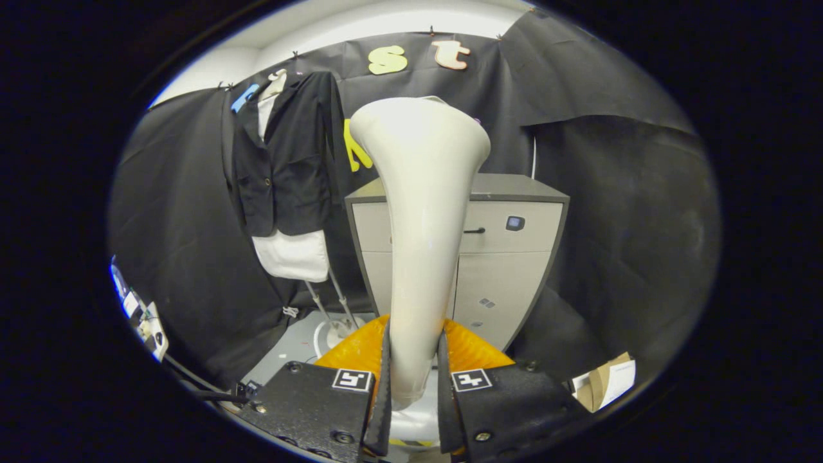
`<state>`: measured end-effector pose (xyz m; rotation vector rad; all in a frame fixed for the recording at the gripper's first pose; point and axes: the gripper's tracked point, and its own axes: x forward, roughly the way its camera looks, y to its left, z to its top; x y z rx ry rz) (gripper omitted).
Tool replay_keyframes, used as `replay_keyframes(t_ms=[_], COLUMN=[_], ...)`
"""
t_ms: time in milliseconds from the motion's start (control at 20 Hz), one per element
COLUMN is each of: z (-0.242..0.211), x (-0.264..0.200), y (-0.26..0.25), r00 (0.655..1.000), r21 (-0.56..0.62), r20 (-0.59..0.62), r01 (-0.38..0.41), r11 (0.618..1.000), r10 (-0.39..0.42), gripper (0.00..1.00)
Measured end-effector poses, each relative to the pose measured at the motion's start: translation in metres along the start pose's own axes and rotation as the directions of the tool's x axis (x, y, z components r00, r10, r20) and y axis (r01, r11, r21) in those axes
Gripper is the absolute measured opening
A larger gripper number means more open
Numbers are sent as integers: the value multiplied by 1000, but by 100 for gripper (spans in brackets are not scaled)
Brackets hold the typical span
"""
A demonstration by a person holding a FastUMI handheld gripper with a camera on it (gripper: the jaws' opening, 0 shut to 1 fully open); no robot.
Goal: Iron the clothes twice with a garment steamer, once on the left side and once on the right side.
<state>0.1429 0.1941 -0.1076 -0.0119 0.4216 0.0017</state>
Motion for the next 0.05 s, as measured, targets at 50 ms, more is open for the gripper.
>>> replay_keyframes(t_ms=[50], z=[0], x=[1], y=[2], r00=[1000], r21=[0], r20=[-1], r01=[2], r11=[1000], r10=[-2], gripper=[32])
